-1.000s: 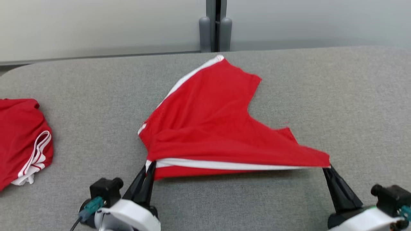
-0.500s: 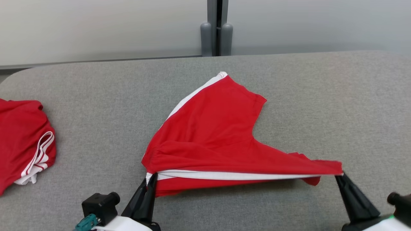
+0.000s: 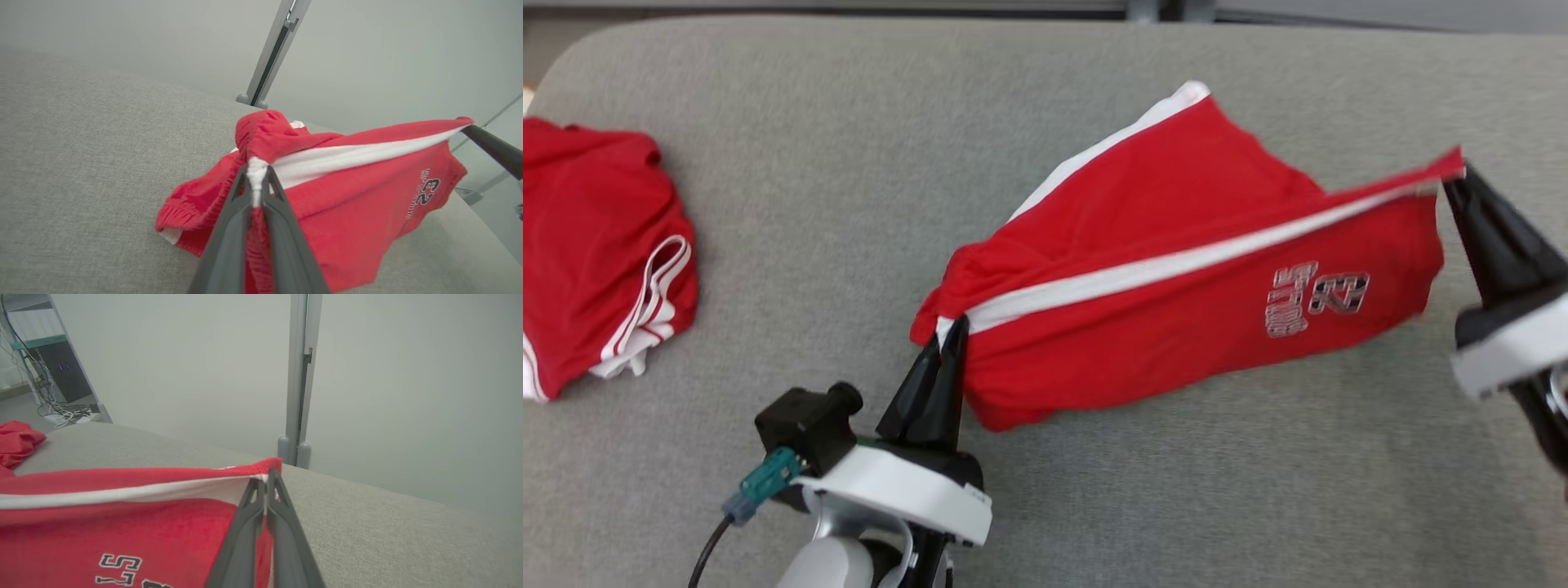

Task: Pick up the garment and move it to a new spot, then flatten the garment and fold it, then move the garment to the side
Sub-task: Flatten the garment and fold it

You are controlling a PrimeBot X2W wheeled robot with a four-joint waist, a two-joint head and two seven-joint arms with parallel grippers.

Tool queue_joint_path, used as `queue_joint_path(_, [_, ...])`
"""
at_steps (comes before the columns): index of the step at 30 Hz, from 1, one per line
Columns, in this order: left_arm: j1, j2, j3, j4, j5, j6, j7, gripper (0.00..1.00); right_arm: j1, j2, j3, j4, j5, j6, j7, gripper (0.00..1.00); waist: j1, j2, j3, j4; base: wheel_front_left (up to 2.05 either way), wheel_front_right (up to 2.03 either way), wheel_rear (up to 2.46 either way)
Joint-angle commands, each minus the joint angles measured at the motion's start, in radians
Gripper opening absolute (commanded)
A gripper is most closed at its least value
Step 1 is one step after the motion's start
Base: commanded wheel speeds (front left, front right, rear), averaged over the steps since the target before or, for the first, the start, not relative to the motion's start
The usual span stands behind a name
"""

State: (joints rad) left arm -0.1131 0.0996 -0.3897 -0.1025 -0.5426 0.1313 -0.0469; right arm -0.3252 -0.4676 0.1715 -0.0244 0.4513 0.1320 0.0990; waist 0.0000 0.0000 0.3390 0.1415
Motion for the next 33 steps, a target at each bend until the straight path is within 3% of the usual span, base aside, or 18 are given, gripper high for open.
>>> queue_joint_path(1, [-0.030,-0.007,0.001,0.020,-0.018,-0.012,-0.015,0.00,-0.080,-0.028,0.039,0.039,0.014,-0.002,0.002,0.00,0.0000,0.0000,0.082,0.074,0.00,0.00,0.00])
queue_joint_path(8, [-0.108,-0.034,-0.023,0.115,-0.056,-0.040,-0.080,0.00,-0.388,-0.097,0.260,0.268,0.087,-0.002,-0.013,0.00,0.0000,0.0000,0.139,0.150,0.00,0.00,0.00])
queue_joint_path(15, [-0.207,-0.043,-0.076,0.233,-0.101,-0.076,-0.108,0.00,-0.580,-0.098,0.462,0.490,0.163,-0.002,-0.046,0.00,0.0000,0.0000,0.171,0.195,0.00,0.00,0.00])
queue_joint_path(16, [-0.222,-0.044,-0.082,0.252,-0.106,-0.077,-0.113,0.25,-0.600,-0.096,0.486,0.519,0.171,-0.002,-0.055,0.00,0.0000,0.0000,0.173,0.196,0.00,0.00,0.00])
queue_joint_path(17, [-0.232,-0.044,-0.087,0.273,-0.116,-0.081,-0.114,0.49,-0.617,-0.088,0.507,0.548,0.183,-0.002,-0.066,0.10,0.0000,0.0000,0.174,0.194,0.00,0.00,0.00])
queue_joint_path(18, [-0.232,-0.044,-0.087,0.273,-0.116,-0.081,-0.114,0.49,-0.617,-0.088,0.507,0.548,0.183,-0.002,-0.066,0.10,0.0000,0.0000,0.174,0.194,0.00,0.00,0.00])
queue_joint_path(19, [-0.244,-0.046,-0.091,0.288,-0.119,-0.082,-0.121,1.00,-0.633,-0.080,0.526,0.573,0.190,-0.002,-0.078,0.44,0.0000,0.0000,0.176,0.190,0.00,0.00,0.00])
queue_joint_path(20, [-0.255,-0.046,-0.096,0.303,-0.122,-0.083,-0.126,1.00,-0.647,-0.073,0.544,0.594,0.197,-0.002,-0.095,1.00,0.0000,0.0000,0.175,0.188,0.00,0.00,0.00])
queue_joint_path(26, [-0.279,-0.046,-0.094,0.356,-0.107,-0.058,-0.173,1.00,-0.672,-0.041,0.591,0.679,0.208,-0.002,-0.258,1.00,0.0000,0.0000,0.151,0.159,0.00,0.00,0.00])
queue_joint_path(33, [-0.256,-0.013,-0.019,0.309,-0.032,0.004,-0.214,1.00,-0.577,-0.018,0.479,0.628,0.177,-0.002,-0.364,1.00,0.0000,0.0000,0.094,0.095,0.00,0.00,0.00])
